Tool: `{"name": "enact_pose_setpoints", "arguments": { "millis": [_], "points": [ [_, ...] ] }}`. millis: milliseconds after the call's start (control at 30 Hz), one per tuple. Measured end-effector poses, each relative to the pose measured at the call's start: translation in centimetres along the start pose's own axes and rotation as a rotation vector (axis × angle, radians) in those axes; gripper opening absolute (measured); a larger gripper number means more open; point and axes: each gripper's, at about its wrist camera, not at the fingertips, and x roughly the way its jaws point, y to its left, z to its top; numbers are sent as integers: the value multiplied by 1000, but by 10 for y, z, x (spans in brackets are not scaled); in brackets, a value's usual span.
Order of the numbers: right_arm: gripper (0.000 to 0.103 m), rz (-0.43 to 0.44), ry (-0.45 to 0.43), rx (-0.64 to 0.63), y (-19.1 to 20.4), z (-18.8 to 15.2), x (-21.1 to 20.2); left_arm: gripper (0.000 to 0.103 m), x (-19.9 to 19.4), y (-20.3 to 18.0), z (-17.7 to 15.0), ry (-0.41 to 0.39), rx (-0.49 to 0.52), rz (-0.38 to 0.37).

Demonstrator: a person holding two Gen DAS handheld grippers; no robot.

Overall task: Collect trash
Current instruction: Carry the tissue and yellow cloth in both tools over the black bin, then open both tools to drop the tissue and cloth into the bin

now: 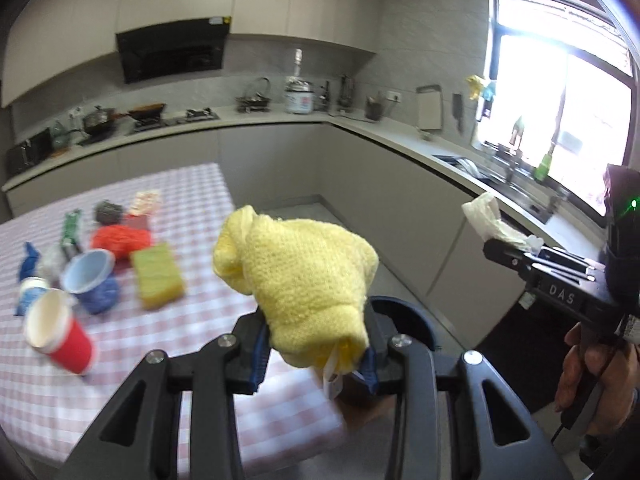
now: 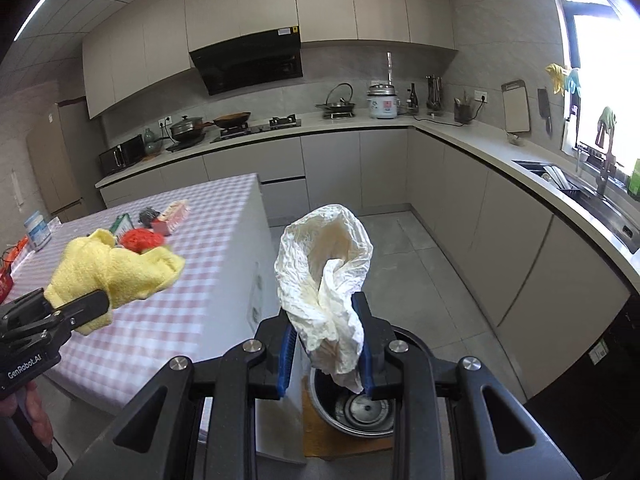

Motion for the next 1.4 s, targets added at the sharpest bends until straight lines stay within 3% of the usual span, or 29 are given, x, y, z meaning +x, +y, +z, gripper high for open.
{"name": "enact_pose_setpoints", "arguments": {
  "millis": [267, 533, 1133, 1200, 1233, 1267, 1300, 1333, 1400],
  "points": [
    [28, 5, 64, 10, -74, -28, 19, 38, 47, -62, -7, 57, 16, -64],
    [28, 65, 140, -35, -108, -44, 64, 38, 88, -98, -12, 112, 0, -48],
    [29, 213, 297, -153, -133, -90, 170, 39, 163, -117, -48, 223, 2, -48],
    [31, 243, 326, -175, -132, -100, 185, 52, 172, -116, -53, 233, 1, -60],
    [42, 249, 359, -199, -132, -107, 199, 61, 175, -115, -54, 232, -10, -57],
    [68, 222, 383, -212, -134, -111, 210, 78, 176, -112, -54, 225, -20, -32],
    [80, 166, 386, -210, -142, -115, 220, 87, 174, -109, -53, 202, -29, 10],
    [88, 139, 380, -186, -151, -117, 228, 89, 170, -105, -52, 179, -44, 47],
    [88, 100, 396, -128, -169, -117, 238, 93, 164, -99, -47, 163, -58, 101]
  ]
}}
